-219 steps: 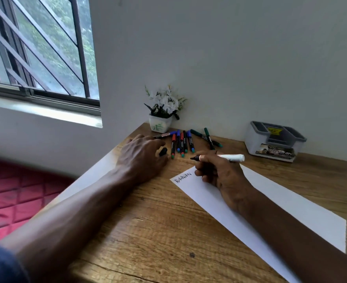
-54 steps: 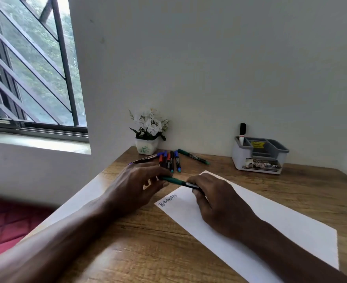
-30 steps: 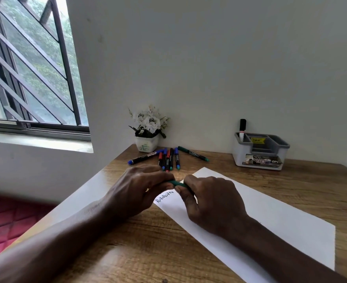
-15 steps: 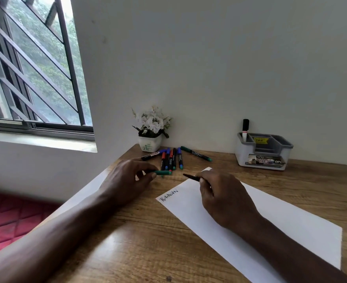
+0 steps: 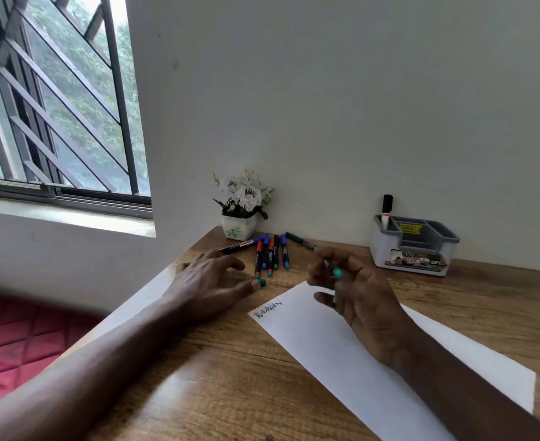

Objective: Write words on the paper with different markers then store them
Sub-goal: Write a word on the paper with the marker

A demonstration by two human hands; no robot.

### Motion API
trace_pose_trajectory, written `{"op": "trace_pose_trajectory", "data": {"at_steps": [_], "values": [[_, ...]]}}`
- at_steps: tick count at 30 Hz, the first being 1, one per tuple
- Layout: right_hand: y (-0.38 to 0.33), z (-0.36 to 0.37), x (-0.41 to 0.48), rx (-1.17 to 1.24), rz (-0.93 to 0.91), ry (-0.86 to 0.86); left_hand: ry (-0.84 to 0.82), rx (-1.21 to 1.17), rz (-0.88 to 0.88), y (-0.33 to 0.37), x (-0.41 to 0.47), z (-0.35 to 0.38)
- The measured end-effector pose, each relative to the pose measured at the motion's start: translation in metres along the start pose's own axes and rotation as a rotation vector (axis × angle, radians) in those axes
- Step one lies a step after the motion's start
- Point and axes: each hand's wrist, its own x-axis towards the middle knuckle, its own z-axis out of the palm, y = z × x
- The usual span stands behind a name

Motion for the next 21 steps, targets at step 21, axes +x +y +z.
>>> {"op": "trace_pose_trajectory", "data": {"at_steps": [21], "values": [[-0.009, 0.025, 0.016, -0.483, 0.234, -0.133, -0.267, 0.14, 0.047, 0.004, 0.009, 0.003]]}}
